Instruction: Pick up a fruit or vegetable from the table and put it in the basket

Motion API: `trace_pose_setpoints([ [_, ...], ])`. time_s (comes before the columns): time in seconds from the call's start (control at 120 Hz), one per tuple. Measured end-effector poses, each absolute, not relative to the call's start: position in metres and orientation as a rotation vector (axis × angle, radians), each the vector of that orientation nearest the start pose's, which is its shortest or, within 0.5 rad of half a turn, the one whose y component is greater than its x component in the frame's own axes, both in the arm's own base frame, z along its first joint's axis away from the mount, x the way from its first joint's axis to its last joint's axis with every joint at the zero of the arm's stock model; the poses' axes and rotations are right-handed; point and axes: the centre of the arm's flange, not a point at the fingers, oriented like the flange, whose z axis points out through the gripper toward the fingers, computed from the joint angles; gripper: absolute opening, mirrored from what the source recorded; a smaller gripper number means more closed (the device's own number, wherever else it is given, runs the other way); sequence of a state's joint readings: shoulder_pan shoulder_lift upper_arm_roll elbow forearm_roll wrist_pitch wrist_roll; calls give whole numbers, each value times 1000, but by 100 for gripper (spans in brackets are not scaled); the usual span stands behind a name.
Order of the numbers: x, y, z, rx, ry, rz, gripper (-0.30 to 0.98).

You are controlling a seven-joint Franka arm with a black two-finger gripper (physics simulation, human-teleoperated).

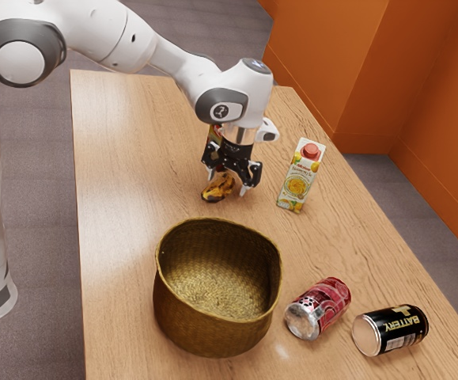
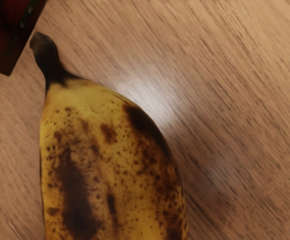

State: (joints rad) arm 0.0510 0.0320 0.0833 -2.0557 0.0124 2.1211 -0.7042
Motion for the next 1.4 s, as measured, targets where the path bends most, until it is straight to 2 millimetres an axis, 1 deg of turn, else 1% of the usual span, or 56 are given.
trace_pose_setpoints([
  [0.275,554,83,419,-2862,-1284,-53,69],
  [0.608,558,79,416,-2872,-1271,-76,69],
  [0.758,559,79,413,-2870,-1272,-73,69],
  [1.4,558,80,410,-2870,-1281,-63,69],
])
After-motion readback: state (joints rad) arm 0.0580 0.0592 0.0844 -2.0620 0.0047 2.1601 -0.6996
